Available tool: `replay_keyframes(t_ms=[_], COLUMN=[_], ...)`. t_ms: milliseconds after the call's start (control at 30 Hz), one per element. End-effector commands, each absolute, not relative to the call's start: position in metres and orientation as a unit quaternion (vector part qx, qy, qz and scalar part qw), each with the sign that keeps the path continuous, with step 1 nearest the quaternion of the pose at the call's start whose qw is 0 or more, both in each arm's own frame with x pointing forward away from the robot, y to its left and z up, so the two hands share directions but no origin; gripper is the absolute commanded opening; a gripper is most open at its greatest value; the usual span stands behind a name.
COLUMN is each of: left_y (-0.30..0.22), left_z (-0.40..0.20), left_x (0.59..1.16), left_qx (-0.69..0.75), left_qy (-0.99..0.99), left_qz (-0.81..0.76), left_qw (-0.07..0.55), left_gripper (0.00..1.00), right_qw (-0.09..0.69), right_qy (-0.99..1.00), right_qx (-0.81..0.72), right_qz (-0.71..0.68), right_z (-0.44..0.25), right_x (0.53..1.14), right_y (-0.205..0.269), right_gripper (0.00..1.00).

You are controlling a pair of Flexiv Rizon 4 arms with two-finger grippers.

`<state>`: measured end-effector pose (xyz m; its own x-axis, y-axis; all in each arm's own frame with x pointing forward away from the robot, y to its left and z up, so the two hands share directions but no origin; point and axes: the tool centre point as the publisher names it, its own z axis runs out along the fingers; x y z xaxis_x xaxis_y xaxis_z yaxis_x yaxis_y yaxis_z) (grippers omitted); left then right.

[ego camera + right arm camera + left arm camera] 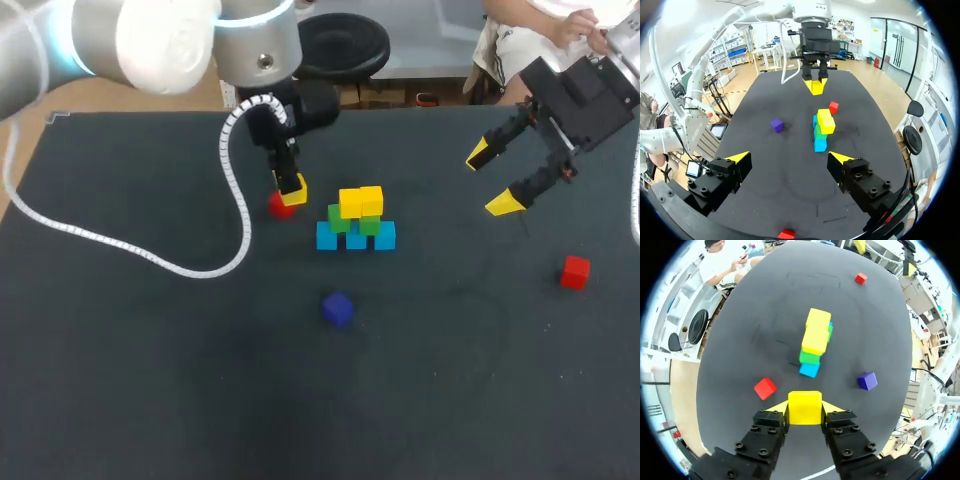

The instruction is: Place the blue cubes, place green cubes on the blue cubes, place the yellow cubes on the green cubes, then place the red cubes on the yellow cubes, and place purple cube on the red cubes.

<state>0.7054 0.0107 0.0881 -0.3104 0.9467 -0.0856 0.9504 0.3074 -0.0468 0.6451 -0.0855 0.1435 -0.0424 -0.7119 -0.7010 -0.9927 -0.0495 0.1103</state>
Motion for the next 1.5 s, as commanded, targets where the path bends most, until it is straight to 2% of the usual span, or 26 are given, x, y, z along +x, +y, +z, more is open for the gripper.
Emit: replay_keyframes(t_ms=[33,433,1500], left_y=[-0.006,-0.022,-0.035], left_z=[0.081,0.061,0.066], left_x=[0.718,0.711,0.715], left_qx=[0.601,0.599,0.618], left_qy=[0.799,0.798,0.783], left_qz=[-0.032,-0.063,-0.067], left_qw=[-0.005,-0.013,0.001], left_gripper=[0.0,0.0,0.0], right_qw=[0.226,0.226,0.226], right_qy=[0.651,0.651,0.651], right_qx=[-0.654,-0.654,-0.654], right_qz=[0.311,0.311,0.311], right_z=[0.143,0.143,0.143], right_x=[0.645,0.645,0.645], right_y=[-0.085,-0.085,-0.085], right_gripper=[1.0,1.0,1.0])
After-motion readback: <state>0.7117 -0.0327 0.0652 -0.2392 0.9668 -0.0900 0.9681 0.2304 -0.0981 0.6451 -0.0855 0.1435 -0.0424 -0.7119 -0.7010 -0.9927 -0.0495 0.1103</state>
